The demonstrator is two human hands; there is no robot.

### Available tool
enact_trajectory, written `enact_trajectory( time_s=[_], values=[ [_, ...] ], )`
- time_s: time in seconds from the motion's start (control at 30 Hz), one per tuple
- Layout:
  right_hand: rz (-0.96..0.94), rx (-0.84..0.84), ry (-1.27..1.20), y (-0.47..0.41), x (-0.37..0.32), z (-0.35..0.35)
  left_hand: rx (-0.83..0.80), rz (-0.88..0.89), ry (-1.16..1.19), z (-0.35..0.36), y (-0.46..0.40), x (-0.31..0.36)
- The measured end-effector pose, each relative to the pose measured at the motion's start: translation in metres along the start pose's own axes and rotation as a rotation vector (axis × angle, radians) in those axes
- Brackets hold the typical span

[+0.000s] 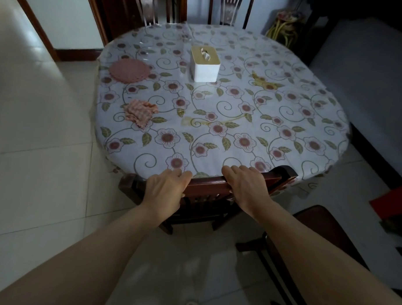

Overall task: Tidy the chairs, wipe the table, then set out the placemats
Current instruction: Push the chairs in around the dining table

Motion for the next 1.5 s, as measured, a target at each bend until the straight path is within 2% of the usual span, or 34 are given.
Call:
enact_trajectory(
  time_s=[0.33, 0.53, 0.67, 0.87, 1.0, 1.17, 1.5],
  values=[
    [0.052, 0.011, 0.034, 0.004, -0.002, 0.000, -0.008, -0.090, 0.008, -0.003, 0.005, -0.005],
    [0.041, -0.169, 0.057, 0.003, -0.003, 0.003, -0.070, -0.104, -0.001, -0.001, 0.005, -0.005],
    [0.114, -0.271, 0.029, 0.011, -0.004, -0.008, -0.108, -0.108, 0.027, -0.014, 0.013, -0.001],
    [0.264, -0.229, -0.063, 0.074, -0.009, -0.049, -0.132, -0.065, 0.094, -0.053, 0.041, 0.024],
    [0.367, -0.272, -0.094, 0.128, -0.008, -0.062, -0.153, 0.008, 0.103, -0.070, 0.058, 0.054],
    [0.486, -0.220, -0.096, 0.196, 0.004, -0.085, -0.199, 0.119, 0.137, -0.074, 0.076, 0.114],
    [0.735, -0.203, -0.057, 0.349, 0.087, -0.115, -0.246, 0.369, 0.169, -0.089, 0.107, 0.282]
  ],
)
Point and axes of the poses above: each hand's wrist, its own y-axis away from the middle knuckle, its own z-axis out of the palm, x = y × z, the point moved 9 cm from there along -y, towards the middle knuckle, and after that the axes turned 5 degrees about -z, right-handed, at the moved point
